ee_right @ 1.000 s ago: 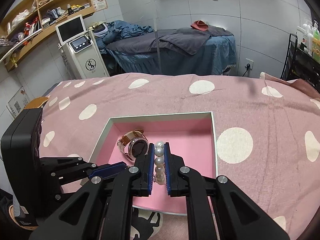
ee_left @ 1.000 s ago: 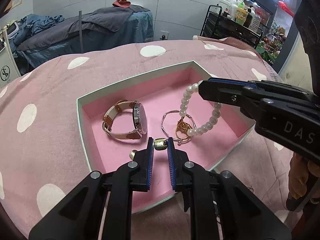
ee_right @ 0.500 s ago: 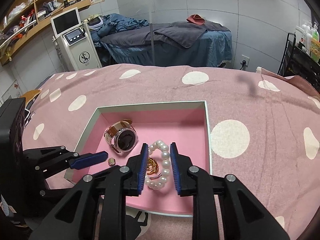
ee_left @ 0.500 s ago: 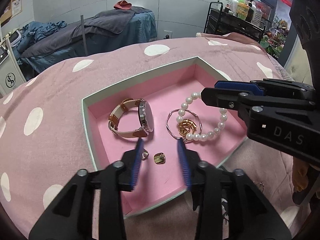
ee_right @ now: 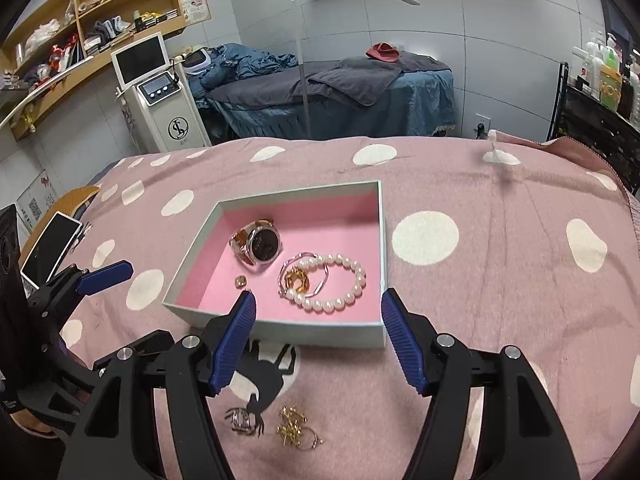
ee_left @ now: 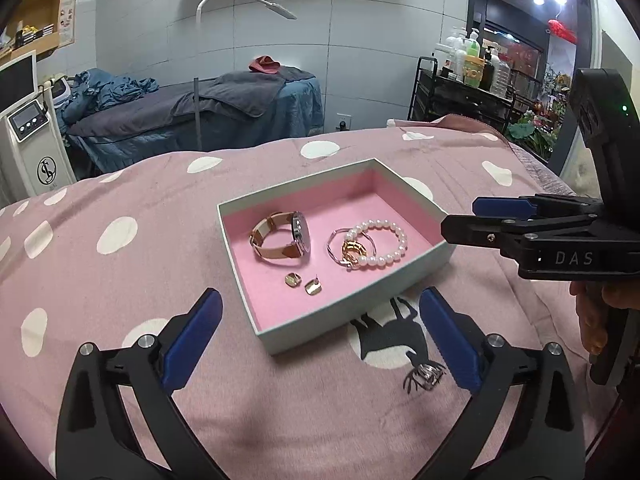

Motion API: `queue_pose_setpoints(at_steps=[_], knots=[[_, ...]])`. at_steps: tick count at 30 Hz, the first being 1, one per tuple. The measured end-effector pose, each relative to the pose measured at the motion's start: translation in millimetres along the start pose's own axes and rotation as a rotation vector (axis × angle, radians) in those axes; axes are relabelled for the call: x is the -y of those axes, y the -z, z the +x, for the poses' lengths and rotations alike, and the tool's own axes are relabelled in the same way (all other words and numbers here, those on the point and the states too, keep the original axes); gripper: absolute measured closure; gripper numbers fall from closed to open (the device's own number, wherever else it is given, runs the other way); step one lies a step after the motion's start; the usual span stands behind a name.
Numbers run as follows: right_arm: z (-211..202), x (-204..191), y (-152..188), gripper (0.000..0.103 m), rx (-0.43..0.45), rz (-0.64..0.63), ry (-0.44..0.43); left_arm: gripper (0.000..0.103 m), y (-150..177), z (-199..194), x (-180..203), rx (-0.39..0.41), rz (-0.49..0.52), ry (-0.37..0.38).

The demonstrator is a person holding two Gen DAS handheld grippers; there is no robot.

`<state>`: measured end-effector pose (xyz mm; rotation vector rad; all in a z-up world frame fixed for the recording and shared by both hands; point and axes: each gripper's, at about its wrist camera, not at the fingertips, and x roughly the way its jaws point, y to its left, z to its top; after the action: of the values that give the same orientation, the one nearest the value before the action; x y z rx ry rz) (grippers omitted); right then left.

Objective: Organize jewelry
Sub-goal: 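Open both tools over the pink lining to drop bracelet and charm, then withdraw, then grasp the silver claw ring with the left tool while the right tool grasps a gold earring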

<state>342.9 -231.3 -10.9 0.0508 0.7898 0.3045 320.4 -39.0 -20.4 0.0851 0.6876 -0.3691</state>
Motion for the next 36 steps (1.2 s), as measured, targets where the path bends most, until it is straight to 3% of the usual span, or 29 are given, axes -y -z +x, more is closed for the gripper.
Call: queue_pose_setpoints(at_steps=[18, 26, 33, 36], knots=[[-27, 4, 69, 0.035, -0.052, -0.044, 0.017, 0.006, 57, -26, 28, -0.031, 0.020, -0.021], [-23, -11, 92, 0.036, -0.108, -0.177, 0.030, 0.006, 76, -21, 34, -0.068, 0.018, 0.025], [-9, -21, 96, 0.050, -0.157, -0.252, 0.029, 0.007, 80, -16, 46, -0.086, 0.051, 0.052], [0, -23, 96, 0.054, -0.181, -0.288, 0.042, 0.015, 81, -11, 48, -0.099, 0.053, 0.058]])
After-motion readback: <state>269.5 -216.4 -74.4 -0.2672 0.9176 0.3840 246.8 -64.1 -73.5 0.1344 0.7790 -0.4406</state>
